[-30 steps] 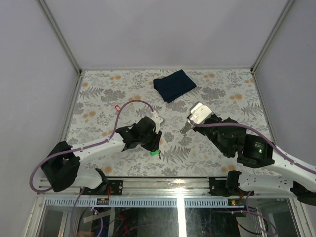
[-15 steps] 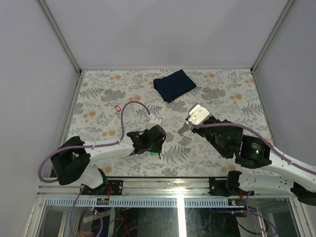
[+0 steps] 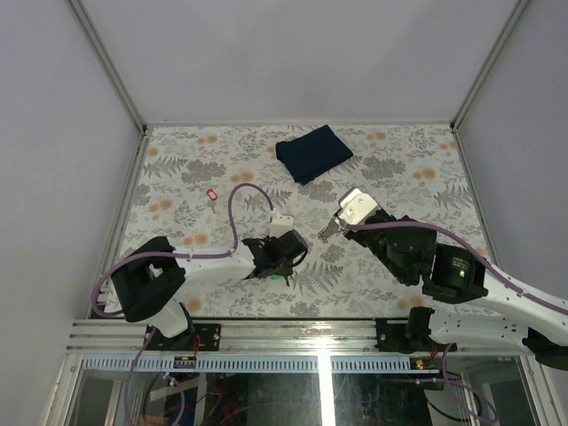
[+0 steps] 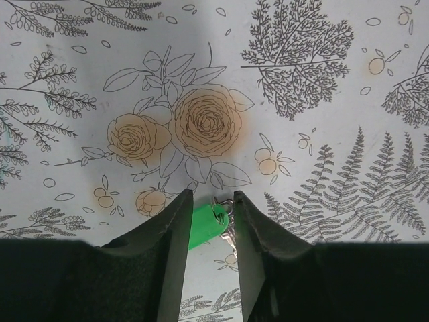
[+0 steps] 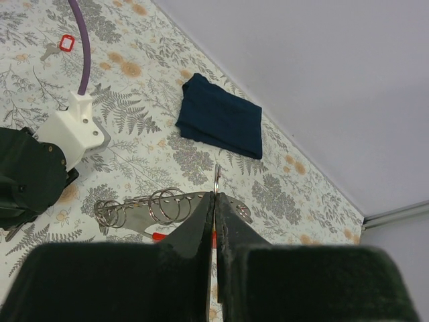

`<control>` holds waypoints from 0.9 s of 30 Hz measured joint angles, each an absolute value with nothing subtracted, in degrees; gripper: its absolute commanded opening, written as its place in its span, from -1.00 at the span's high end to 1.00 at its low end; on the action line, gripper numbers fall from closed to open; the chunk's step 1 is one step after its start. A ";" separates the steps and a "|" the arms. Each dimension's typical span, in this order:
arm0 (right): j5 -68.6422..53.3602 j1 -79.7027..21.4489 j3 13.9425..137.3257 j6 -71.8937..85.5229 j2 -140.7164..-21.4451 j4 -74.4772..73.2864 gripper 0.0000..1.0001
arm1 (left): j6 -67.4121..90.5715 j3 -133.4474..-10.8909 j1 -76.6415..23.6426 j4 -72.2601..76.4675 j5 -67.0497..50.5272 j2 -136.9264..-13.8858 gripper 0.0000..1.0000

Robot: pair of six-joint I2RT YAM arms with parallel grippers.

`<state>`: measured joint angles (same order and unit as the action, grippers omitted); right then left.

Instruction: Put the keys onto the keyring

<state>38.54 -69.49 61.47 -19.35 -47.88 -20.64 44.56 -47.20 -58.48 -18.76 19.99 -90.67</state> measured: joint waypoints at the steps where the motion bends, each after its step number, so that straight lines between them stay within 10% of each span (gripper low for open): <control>1: 38.54 -69.49 61.43 -19.35 -47.88 -20.58 0.96 | 44.56 -47.22 -58.48 -18.76 19.99 -90.94 0.44; 17: 38.54 -69.49 61.08 -19.29 -47.88 -20.27 0.97 | 44.51 -47.55 -58.52 -18.50 19.94 -91.98 0.99; 27: 38.54 -69.49 60.75 -19.33 -47.88 -20.14 0.97 | 42.98 -47.55 -58.52 -18.72 19.84 -89.80 1.00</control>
<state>38.54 -69.49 60.75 -19.33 -47.88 -20.14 42.98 -47.55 -58.52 -18.72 19.84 -89.80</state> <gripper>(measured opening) 0.019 0.004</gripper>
